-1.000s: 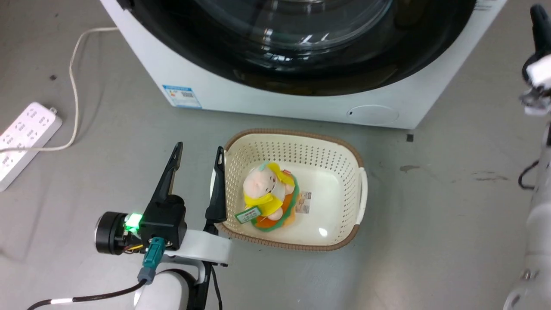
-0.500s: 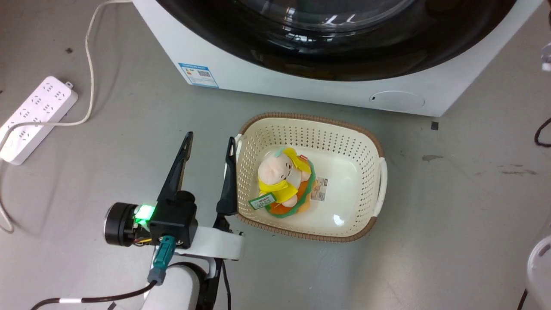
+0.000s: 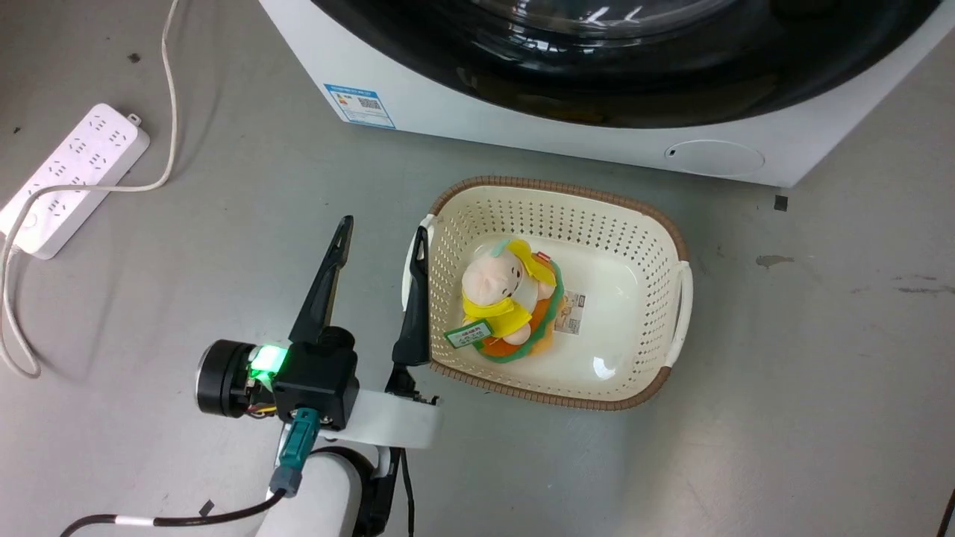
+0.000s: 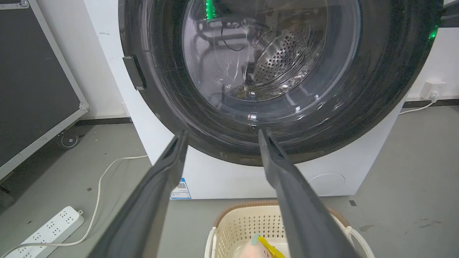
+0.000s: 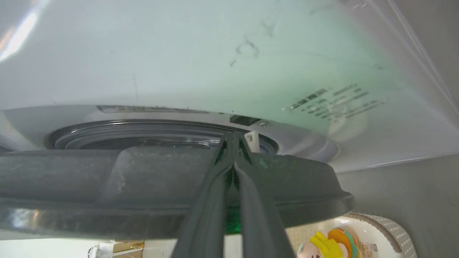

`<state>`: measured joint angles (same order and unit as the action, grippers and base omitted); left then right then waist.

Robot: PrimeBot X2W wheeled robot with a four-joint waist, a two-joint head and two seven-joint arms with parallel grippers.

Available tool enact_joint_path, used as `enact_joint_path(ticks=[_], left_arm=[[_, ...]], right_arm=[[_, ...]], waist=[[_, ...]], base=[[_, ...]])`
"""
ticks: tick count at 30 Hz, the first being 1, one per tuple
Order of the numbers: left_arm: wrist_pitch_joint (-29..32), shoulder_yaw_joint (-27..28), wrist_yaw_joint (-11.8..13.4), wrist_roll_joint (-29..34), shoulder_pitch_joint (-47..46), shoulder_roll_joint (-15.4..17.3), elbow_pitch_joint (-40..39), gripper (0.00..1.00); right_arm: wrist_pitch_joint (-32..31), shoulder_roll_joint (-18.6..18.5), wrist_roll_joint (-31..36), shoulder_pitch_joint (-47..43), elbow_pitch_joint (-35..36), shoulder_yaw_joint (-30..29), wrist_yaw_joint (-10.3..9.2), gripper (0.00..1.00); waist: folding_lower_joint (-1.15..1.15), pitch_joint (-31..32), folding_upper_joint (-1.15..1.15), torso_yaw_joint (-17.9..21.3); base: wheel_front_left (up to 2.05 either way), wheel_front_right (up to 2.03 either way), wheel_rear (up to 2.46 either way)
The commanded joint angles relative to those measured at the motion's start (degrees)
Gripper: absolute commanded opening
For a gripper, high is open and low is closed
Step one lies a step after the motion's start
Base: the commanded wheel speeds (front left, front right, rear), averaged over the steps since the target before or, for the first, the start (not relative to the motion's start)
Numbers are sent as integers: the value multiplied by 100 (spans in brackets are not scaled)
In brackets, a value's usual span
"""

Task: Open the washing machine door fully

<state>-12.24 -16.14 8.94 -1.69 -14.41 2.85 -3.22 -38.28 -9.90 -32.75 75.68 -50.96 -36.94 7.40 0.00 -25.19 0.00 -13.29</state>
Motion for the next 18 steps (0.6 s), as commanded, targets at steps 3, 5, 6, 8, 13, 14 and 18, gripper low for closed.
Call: enact_joint_path(ticks=[3,5,6,8,13,14,18], left_arm=[[-90,-60,87,-37,-131,7,-10,100],[-114,-74,110,-46,-140,6,-6,100],[-126,-79,120,-48,-142,6,0,100],[-150,-88,134,-51,-130,6,20,100],[-209,-183,107,-36,-3,7,142,100],[-221,-203,105,-32,38,7,168,100],[-269,-263,107,-40,232,12,271,100]], right_arm=[[-414,8,2,144,-293,-69,9,0],[-606,-10,3,52,-324,-75,9,0],[-690,-9,-16,-17,-327,-94,9,0],[-870,19,-73,-176,-312,-131,9,0],[-1286,199,-266,-696,-137,-166,9,0],[-1381,245,-331,-806,-89,-194,9,0],[-1883,441,-620,-1240,150,-266,9,0]], waist=[[0,37,0,-28],[0,103,0,-39],[0,155,0,-43],[0,268,0,-44],[0,652,0,-18],[0,732,0,-8],[0,1081,0,13]], base=[[0,0,0],[0,0,0],[0,0,0],[0,0,0],[0,0,0],[0,0,0],[0,0,0]])
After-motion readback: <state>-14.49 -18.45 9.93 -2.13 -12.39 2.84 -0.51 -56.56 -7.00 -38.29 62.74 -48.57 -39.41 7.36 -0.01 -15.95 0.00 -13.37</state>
